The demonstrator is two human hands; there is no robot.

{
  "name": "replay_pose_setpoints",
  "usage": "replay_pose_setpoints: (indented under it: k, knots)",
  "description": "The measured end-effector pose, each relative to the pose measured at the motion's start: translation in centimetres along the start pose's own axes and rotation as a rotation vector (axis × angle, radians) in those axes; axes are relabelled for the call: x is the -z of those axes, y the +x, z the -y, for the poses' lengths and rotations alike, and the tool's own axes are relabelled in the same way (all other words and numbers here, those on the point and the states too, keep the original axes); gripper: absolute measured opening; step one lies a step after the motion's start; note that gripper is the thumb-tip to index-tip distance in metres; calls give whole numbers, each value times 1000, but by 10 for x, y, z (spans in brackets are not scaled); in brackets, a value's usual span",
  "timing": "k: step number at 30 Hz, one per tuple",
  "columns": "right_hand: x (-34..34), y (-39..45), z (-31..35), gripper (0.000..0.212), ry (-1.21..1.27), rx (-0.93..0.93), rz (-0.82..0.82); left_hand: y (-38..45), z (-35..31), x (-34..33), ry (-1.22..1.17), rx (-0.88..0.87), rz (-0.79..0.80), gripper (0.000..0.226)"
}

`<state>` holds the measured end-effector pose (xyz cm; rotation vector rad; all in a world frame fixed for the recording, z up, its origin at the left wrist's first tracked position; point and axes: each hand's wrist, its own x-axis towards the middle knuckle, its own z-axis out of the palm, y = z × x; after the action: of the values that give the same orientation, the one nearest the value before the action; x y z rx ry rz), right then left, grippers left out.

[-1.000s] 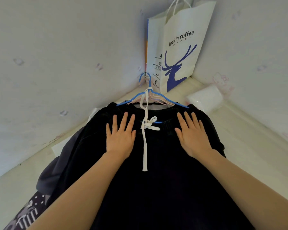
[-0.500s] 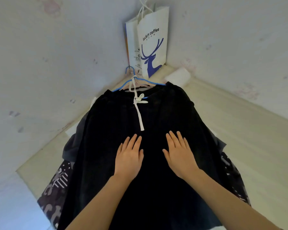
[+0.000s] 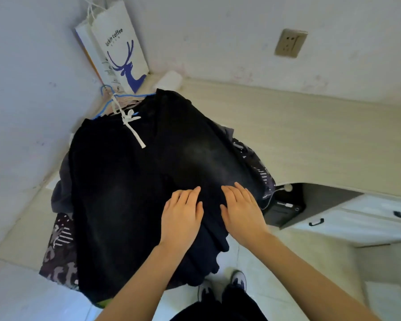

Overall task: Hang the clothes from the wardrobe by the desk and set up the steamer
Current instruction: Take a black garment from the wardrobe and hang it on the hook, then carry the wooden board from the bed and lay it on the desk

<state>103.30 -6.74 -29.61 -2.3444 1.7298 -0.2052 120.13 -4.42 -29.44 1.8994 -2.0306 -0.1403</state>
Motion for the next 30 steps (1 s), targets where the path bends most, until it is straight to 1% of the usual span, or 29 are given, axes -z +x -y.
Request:
replay_pose_setpoints:
  k: [3,6,10,13,19,23,30]
  knots:
    - [10,-43,-19,46,10,-121,-73,-9,-36,1,-31,-108,18,36]
    - [20,-88,-38,43,22,-235,-108,-19,-71,-3,-50,-225,50,33]
    - [25,-155,-67,41,-16,-380,-154,-40,-116,-18,-79,-383,102,31]
    - [22,-212,-92,41,-41,-476,-206,-66,-157,-30,-122,-506,127,26]
    - [21,-345,-125,43,-79,-708,-219,-145,-252,-53,-188,-700,243,19]
    - [20,-434,-142,44,-75,-829,-243,-207,-315,-67,-227,-806,318,21]
    - [9,-575,-158,43,-80,-1042,-290,-313,-401,-94,-208,-1007,453,23]
